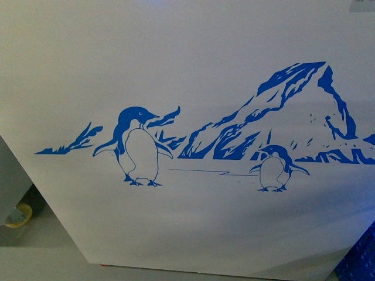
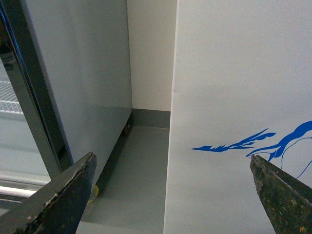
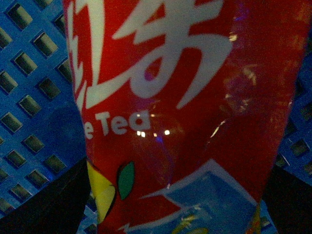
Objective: Put drink in fridge
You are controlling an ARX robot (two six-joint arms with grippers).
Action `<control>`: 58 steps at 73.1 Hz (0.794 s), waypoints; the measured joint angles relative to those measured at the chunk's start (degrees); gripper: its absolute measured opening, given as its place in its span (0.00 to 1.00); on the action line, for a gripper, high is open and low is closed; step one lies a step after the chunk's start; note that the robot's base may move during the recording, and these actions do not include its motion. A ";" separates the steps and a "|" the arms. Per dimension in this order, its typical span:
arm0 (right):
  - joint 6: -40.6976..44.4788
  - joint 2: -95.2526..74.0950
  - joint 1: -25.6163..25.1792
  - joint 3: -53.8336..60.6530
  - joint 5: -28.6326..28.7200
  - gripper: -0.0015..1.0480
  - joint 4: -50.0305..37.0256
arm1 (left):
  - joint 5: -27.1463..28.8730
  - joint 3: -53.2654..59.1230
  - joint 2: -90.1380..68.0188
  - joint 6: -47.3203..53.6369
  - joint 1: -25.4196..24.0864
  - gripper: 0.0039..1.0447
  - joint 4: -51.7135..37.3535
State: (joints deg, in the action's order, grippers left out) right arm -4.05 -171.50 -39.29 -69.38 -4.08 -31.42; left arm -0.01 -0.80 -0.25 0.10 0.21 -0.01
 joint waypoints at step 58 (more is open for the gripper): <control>2.08 20.81 -0.02 16.02 6.32 0.37 -8.57 | 0.00 0.00 0.00 0.02 0.00 0.92 0.00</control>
State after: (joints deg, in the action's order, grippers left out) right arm -1.98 -150.69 -39.31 -53.36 2.24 -39.99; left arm -0.01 -0.80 -0.25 0.12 0.21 -0.01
